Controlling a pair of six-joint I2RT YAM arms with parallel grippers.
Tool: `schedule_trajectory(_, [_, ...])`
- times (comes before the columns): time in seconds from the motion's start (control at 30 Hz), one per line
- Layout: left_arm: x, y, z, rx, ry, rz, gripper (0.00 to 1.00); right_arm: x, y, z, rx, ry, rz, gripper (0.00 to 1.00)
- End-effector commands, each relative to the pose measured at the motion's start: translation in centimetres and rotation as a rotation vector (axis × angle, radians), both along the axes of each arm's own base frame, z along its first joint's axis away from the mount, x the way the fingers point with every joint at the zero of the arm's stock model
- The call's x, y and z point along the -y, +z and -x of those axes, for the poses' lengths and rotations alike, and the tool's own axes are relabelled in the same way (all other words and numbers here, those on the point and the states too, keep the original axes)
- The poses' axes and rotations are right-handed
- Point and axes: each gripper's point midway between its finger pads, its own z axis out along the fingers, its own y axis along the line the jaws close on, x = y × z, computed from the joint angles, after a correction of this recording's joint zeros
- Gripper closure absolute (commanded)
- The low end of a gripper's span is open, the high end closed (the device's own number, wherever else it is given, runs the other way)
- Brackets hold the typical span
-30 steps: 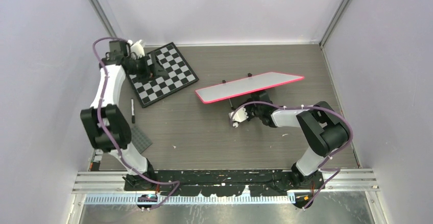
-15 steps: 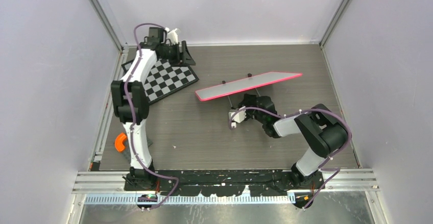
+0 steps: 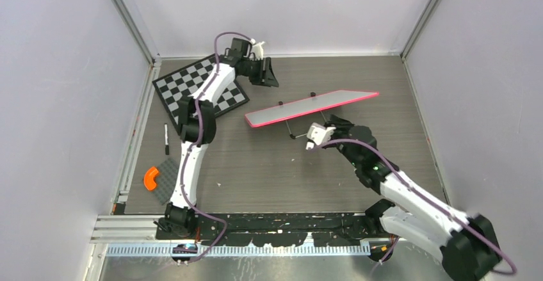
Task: Write a sentence on the whiteboard
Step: Adjust the whiteboard at the center of the board.
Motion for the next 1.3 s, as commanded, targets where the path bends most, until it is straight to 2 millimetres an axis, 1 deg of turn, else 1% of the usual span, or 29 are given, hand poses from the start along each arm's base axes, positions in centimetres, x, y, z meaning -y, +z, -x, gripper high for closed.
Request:
schedule_trajectory(0.0, [2.8, -0.1, -0.6, 0.034, -0.035, 0.044, 0.51, 4.4, -2.3, 5.2, -0.274, -0.172, -0.083, 0.67])
schedule_trajectory(0.07, [3.9, -0.8, -0.4, 0.034, -0.055, 0.045, 0.54, 5.3, -1.9, 6.9, -0.280, -0.178, -0.106, 0.66])
schedule_trajectory(0.13, [5.2, -1.7, 0.1, 0.027, -0.078, 0.042, 0.55, 6.1, -1.7, 8.1, -0.287, -0.182, -0.109, 0.64])
schedule_trajectory(0.23, [6.3, -3.1, 0.6, 0.023, -0.097, 0.016, 0.58, 7.0, -0.7, 8.7, -0.296, -0.240, -0.183, 0.64])
schedule_trajectory(0.3, [6.6, -4.1, 1.3, 0.010, -0.115, -0.008, 0.61, 7.5, 0.2, 8.6, -0.317, -0.312, -0.244, 0.63])
schedule_trajectory(0.4, [5.9, -5.5, 2.3, -0.038, -0.126, -0.051, 0.66, 8.9, 1.0, 7.6, -0.331, -0.492, -0.351, 0.63])
schedule_trajectory(0.43, [5.5, -5.7, 2.8, -0.049, -0.133, -0.065, 0.68, 9.3, 1.2, 7.3, -0.333, -0.555, -0.390, 0.63])
schedule_trajectory(0.53, [4.7, -5.5, 4.1, -0.041, -0.163, -0.082, 0.73, 10.3, 2.2, 6.6, -0.324, -0.710, -0.520, 0.63])
schedule_trajectory(0.67, [4.2, -4.7, 5.7, -0.021, -0.186, -0.076, 0.78, 11.4, 3.3, 6.4, -0.303, -0.863, -0.719, 0.60])
schedule_trajectory(0.77, [4.1, -4.6, 7.3, -0.055, -0.209, -0.059, 0.82, 13.3, 3.7, 6.2, -0.297, -0.968, -0.833, 0.58])
schedule_trajectory(0.87, [4.0, -4.4, 8.9, -0.078, -0.234, -0.047, 0.86, 15.3, 3.1, 6.1, -0.325, -1.109, -0.925, 0.57])
schedule_trajectory(0.93, [4.0, -4.7, 10.1, -0.091, -0.251, -0.049, 0.88, 16.3, 2.4, 6.0, -0.363, -1.195, -0.978, 0.57])
schedule_trajectory(1.03, [4.1, -5.1, 12.3, -0.091, -0.293, -0.064, 0.90, 17.5, 1.1, 5.9, -0.418, -1.296, -1.037, 0.57])
schedule_trajectory(1.07, [4.1, -4.8, 12.9, -0.079, -0.304, -0.066, 0.90, 17.8, 0.8, 5.7, -0.436, -1.311, -1.056, 0.57])
schedule_trajectory(1.13, [4.2, -4.9, 14.1, -0.078, -0.326, -0.070, 0.90, 18.1, 0.5, 5.4, -0.469, -1.325, -1.084, 0.57])
schedule_trajectory(1.27, [4.1, -4.8, 16.2, -0.073, -0.355, -0.055, 0.91, 17.9, 0.2, 4.5, -0.538, -1.320, -1.114, 0.57])
